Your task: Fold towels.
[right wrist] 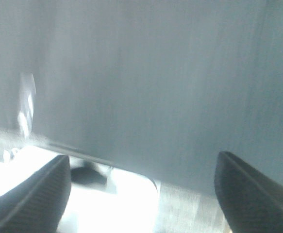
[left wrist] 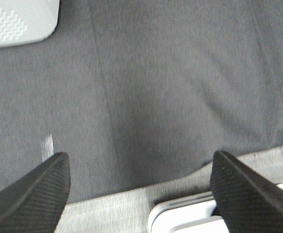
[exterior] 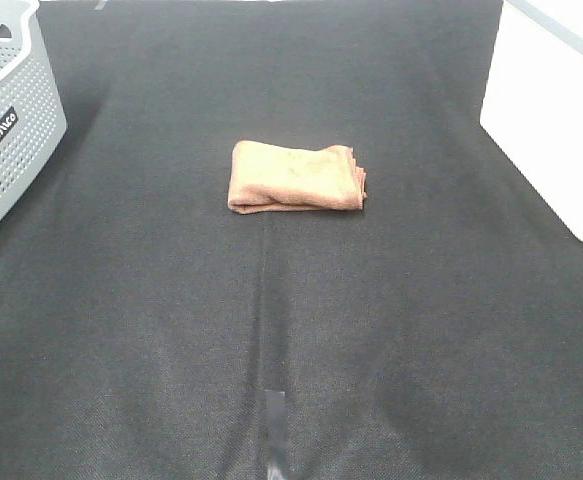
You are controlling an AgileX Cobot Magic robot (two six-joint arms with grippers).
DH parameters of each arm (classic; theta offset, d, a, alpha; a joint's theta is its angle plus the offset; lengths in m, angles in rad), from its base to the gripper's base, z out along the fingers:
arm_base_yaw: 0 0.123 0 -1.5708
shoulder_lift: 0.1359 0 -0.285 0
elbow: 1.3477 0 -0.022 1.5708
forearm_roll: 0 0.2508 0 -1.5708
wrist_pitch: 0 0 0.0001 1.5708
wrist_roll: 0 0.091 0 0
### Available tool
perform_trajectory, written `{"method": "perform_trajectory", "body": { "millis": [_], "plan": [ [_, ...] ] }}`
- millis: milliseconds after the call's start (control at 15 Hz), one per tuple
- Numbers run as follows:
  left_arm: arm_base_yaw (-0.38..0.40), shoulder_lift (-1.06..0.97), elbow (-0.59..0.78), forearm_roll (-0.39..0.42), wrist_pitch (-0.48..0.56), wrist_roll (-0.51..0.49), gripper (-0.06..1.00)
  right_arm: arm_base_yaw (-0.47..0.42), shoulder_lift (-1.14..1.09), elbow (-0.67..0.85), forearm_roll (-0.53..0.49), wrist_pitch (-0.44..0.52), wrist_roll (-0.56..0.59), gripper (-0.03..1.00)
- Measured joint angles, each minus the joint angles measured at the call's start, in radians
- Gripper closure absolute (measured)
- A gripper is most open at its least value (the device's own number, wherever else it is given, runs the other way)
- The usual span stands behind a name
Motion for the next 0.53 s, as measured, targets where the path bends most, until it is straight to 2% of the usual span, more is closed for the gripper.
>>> {"method": "perform_trajectory", "body": {
  "millis": [200, 333, 533],
  "plan": [
    [0.0, -0.321, 0.16, 0.0, 0.002, 0.004, 0.19, 0.0, -0.284, 0.209, -0.003, -0.044, 0.0, 0.2],
    [0.0, -0.533, 0.229, -0.009, 0.002, 0.053, 0.19, 0.0, -0.51, 0.316, -0.042, -0.049, 0.0, 0.2],
    [0.0, -0.625, 0.275, -0.04, -0.003, 0.112, 0.19, 0.001, -0.7, 0.357, -0.098, -0.08, 0.0, 0.2]
  ]
}}
